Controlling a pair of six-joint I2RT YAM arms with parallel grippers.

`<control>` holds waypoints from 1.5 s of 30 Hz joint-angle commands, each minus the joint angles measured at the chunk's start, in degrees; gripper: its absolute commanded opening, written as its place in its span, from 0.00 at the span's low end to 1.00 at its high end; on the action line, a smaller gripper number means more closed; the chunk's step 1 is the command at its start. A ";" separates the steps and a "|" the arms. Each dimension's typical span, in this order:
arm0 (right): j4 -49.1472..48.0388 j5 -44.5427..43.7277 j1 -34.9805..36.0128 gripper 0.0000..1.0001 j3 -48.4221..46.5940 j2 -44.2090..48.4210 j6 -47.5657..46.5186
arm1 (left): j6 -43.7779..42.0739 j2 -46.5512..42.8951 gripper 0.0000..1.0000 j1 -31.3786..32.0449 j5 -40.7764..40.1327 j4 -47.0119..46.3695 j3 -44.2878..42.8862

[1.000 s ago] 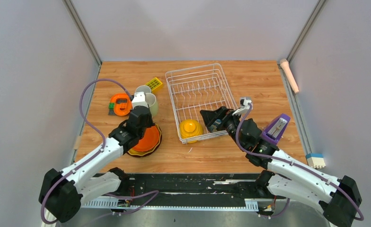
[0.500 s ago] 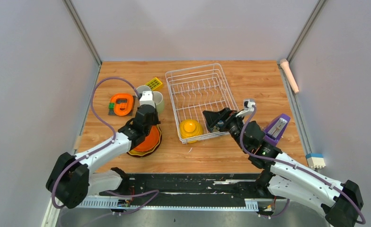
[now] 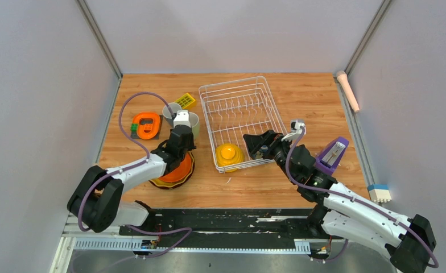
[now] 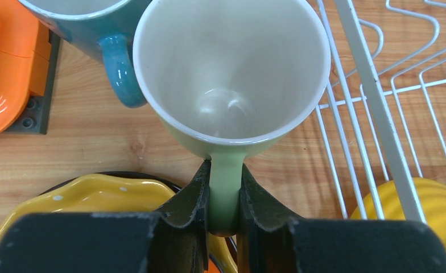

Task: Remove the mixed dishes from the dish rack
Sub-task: Place the cup at the center of the board.

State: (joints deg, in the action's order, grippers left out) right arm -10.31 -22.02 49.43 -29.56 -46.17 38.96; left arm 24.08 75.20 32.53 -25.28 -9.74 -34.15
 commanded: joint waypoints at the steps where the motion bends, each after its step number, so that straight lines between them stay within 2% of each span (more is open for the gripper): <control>1: 0.17 -0.39 0.14 1.00 -1.61 -0.30 -0.12 | -0.70 2.04 0.00 -0.48 -0.27 -10.10 -0.72; 11: 0.29 -0.82 0.14 1.00 -1.13 -0.32 0.79 | 0.82 8.56 0.00 -2.50 1.68 -11.31 -1.92; 17: 0.11 -0.93 0.19 1.00 -1.42 -1.84 1.26 | 1.77 11.28 0.00 -2.65 1.44 -9.01 -3.49; 21: 0.10 -0.15 0.14 1.00 -1.64 -3.33 2.18 | 2.59 12.82 0.05 -2.66 1.03 -7.83 -4.21; 26: 0.11 0.90 0.16 1.00 -1.32 -4.37 3.72 | 4.66 11.93 0.22 -2.70 2.11 -5.31 -4.16; 29: 0.11 1.21 0.14 1.00 -0.96 -4.79 4.63 | 5.70 10.47 0.40 -2.69 2.29 -2.76 -4.23; 33: 0.20 2.17 0.14 1.00 -0.13 -5.31 6.30 | 6.89 7.53 0.56 -2.66 3.00 0.47 -3.98; 37: 1.01 2.83 0.14 1.00 -0.45 -5.76 7.10 | 7.72 4.48 0.65 -2.67 4.29 2.85 -3.54; 40: 4.04 2.95 0.18 1.00 -2.01 -6.14 7.28 | 7.96 1.62 0.75 -2.63 6.36 5.71 -3.73; 42: 6.95 3.19 0.14 1.00 -2.93 -6.85 7.57 | 8.04 -0.39 0.94 -2.66 7.65 10.11 -5.20; 45: 10.82 3.18 0.14 1.00 -4.44 -8.41 7.99 | 8.44 -4.58 0.99 -2.61 9.49 16.23 -6.42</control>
State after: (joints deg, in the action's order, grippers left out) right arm -4.84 -19.40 49.43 -30.15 -53.06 45.63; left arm 31.46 75.96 30.17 -18.50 -1.45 -37.50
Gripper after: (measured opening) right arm 0.997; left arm 0.976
